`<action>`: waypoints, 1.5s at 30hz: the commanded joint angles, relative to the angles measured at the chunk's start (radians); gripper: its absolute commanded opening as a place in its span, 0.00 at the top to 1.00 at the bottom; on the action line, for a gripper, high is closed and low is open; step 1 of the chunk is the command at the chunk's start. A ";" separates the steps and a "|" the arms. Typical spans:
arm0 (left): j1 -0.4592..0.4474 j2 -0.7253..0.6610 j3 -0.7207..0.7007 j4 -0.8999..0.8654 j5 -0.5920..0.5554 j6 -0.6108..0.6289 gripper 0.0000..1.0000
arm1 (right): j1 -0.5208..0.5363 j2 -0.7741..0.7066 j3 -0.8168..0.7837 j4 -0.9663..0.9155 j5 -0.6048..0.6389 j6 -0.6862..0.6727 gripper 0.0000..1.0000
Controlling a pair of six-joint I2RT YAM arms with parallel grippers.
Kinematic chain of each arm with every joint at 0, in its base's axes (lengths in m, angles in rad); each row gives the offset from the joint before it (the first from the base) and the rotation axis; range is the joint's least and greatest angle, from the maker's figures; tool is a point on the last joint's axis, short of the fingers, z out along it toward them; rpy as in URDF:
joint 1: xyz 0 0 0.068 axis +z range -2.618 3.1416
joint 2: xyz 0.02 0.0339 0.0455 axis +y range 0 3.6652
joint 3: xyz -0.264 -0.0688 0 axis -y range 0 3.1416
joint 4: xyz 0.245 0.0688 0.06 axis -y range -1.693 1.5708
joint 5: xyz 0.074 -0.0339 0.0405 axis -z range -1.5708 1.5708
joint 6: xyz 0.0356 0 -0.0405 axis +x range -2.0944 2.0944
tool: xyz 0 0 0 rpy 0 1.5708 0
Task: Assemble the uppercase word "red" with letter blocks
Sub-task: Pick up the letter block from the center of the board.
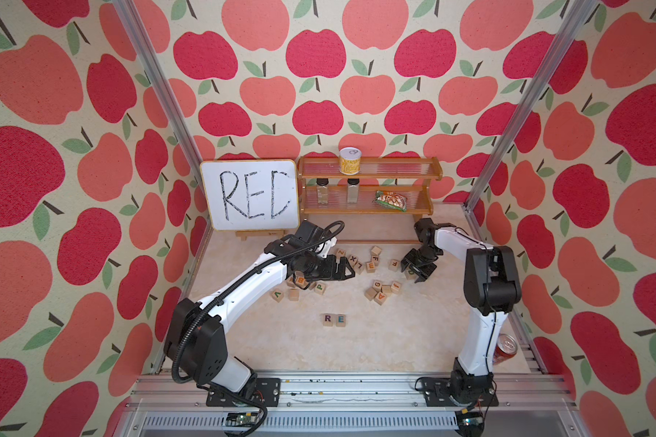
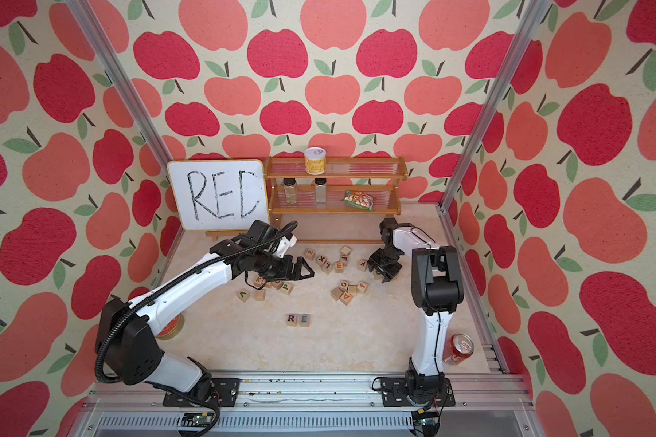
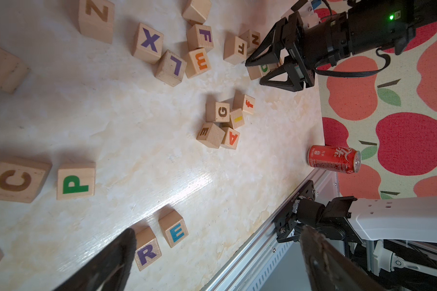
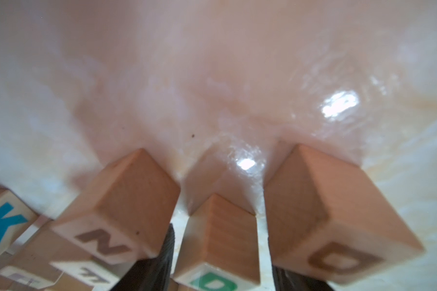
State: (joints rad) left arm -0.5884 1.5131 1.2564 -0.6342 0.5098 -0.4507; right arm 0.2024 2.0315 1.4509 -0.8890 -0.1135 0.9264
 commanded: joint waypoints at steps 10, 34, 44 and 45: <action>-0.016 0.001 0.001 0.005 -0.020 0.002 0.01 | -0.008 0.013 -0.002 -0.046 0.055 0.017 0.55; -0.029 -0.060 -0.045 0.006 -0.020 0.002 0.01 | 0.041 -0.080 -0.039 -0.112 0.133 -0.208 0.70; -0.028 -0.115 -0.080 -0.012 -0.012 0.014 0.01 | 0.123 -0.093 -0.032 -0.147 0.169 -0.441 0.69; -0.028 -0.122 -0.085 -0.015 -0.011 0.014 0.01 | 0.132 -0.094 -0.031 -0.154 0.177 -0.463 0.70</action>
State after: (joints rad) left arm -0.6136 1.4239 1.1893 -0.6369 0.5026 -0.4500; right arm 0.3088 1.9724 1.4235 -0.9901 0.0303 0.5758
